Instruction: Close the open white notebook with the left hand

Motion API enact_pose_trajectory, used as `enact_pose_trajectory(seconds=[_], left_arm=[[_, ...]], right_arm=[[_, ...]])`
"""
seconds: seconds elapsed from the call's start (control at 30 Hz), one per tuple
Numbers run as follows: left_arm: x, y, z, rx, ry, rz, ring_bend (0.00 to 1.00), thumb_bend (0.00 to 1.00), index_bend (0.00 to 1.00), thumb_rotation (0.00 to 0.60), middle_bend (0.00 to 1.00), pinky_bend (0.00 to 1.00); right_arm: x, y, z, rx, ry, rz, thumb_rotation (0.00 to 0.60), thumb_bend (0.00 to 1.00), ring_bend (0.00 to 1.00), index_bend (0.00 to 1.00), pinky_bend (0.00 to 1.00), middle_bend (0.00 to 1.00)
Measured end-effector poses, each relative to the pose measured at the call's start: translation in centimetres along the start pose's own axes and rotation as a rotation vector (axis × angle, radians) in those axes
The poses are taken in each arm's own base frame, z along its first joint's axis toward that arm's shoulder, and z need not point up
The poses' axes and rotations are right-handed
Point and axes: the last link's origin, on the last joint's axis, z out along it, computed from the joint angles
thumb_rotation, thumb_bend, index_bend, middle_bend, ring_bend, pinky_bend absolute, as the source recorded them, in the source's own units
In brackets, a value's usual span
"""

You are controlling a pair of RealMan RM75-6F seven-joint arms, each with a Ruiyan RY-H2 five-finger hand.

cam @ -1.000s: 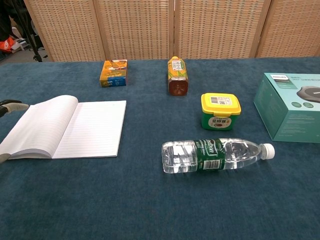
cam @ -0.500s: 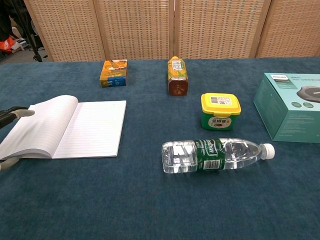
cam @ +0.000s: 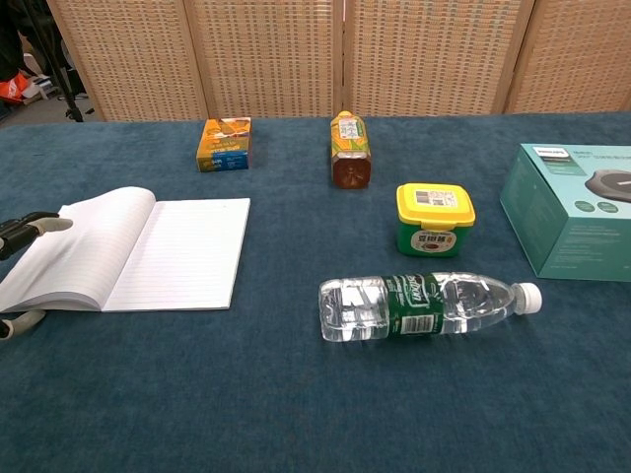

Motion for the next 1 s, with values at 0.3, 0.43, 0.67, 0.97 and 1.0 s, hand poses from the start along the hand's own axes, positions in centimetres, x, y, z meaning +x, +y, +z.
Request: enact_pose_trajectory(seconds=[0.3,0.43,0.67,0.97,1.0], left_arm=[[-0.4,-0.2,0.5,0.020,-0.013,-0.022,0.00,0.32,0.00,0.600,0.00,0.00],[-0.6,-0.4,0.7,0.025,-0.014,-0.025,0.00,0.34,0.00,0.600,0.00,0.00],[-0.6,-0.4,1.0,0.016,0.026,-0.018,0.00,0.42,0.00,0.600,0.00,0.00],[-0.2,-0.5,1.4,-0.023,0.085,0.058,0.00,0.49,0.00,0.600,0.00,0.00],[-0.1,-0.5,1.4,-0.034,0.095,0.076,0.00,0.49,0.00,0.600,0.00,0.00]], right_arm=[[-0.1,0.0,0.0,0.001,-0.004,-0.001,0.600,0.00,0.00,0.00,0.00,0.00],[-0.1,-0.1,0.0,0.002,-0.005,-0.001,0.600,0.00,0.00,0.00,0.00,0.00],[-0.2,-0.2,0.0,0.005,-0.006,-0.001,0.600,0.00,0.00,0.00,0.00,0.00],[-0.1,-0.1,0.0,0.005,-0.005,0.002,0.600,0.00,0.00,0.00,0.00,0.00],[-0.2,-0.1,0.0,0.005,-0.006,0.002,0.600,0.00,0.00,0.00,0.00,0.00]])
